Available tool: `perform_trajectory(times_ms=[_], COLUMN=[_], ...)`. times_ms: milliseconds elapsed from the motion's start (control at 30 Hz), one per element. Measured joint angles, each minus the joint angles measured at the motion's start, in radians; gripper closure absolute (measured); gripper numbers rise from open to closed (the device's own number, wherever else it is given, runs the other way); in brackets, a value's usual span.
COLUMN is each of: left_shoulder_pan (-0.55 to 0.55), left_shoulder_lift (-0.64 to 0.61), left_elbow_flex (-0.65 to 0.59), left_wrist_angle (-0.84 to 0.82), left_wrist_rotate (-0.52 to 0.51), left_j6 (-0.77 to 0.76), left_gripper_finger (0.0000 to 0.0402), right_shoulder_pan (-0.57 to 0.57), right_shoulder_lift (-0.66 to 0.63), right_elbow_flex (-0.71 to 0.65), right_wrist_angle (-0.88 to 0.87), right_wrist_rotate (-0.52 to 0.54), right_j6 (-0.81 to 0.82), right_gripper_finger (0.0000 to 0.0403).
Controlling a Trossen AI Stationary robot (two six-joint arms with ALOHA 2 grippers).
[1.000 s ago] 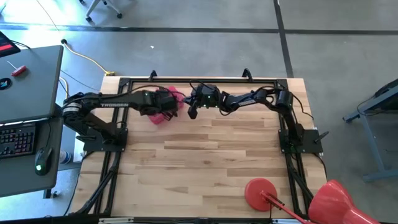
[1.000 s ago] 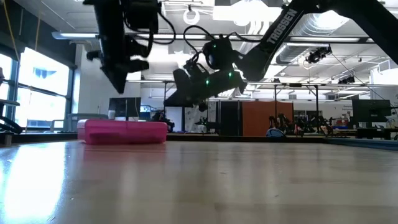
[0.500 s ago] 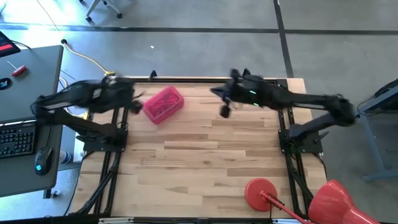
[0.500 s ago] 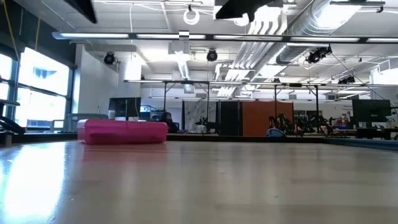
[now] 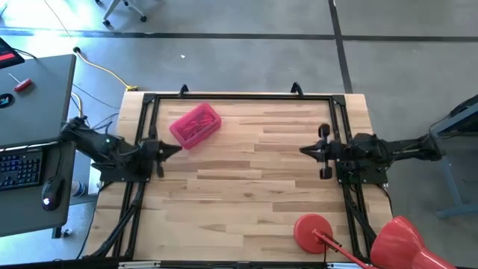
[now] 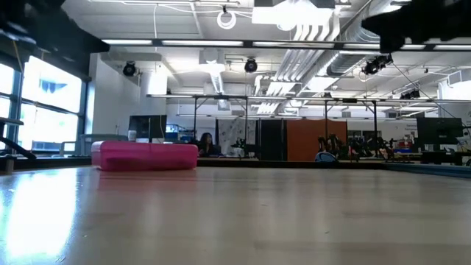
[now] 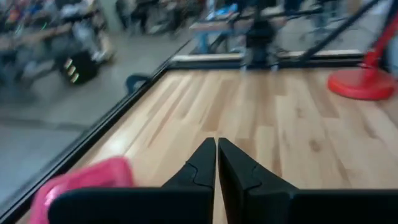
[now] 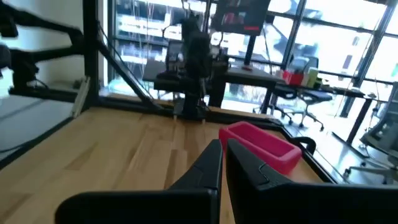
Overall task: Pick & place school supplies into a supply box
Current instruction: Return to Home Position
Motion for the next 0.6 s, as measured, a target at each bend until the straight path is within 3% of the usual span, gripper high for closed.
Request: perform_trajectory(times_ms=[200,267,433,600], left_shoulder_pan=[-0.005,-0.005,-0.005,-0.005], left_shoulder_lift=[-0.183,-0.18,-0.165,-0.179], left_elbow_flex=[-0.066,-0.059,-0.087,-0.181], left_wrist_angle=[0.089,0.148,0.293,0.37], left_wrist_rotate=[0.166,0.215,0.368,0.389], left_j6=[0.128,0.187,0.313,0.271], left_gripper_finger=[0.0373,0.0381,0.0382,0.0357], right_shoulder_pan=[0.005,0.005,0.003,0.003], right_shoulder_lift=[-0.258,-0.317,-0.298,-0.307], right_elbow_flex=[-0.147,-0.177,-0.201,-0.208], right_wrist_angle=[-0.005,-0.015,-0.041,-0.028], right_wrist_rotate=[-0.094,-0.153,-0.186,-0.172], right_j6=[-0.022,-0.018,0.018,0.034], right_gripper_finger=[0.0403,0.0403,0.0403,0.0403])
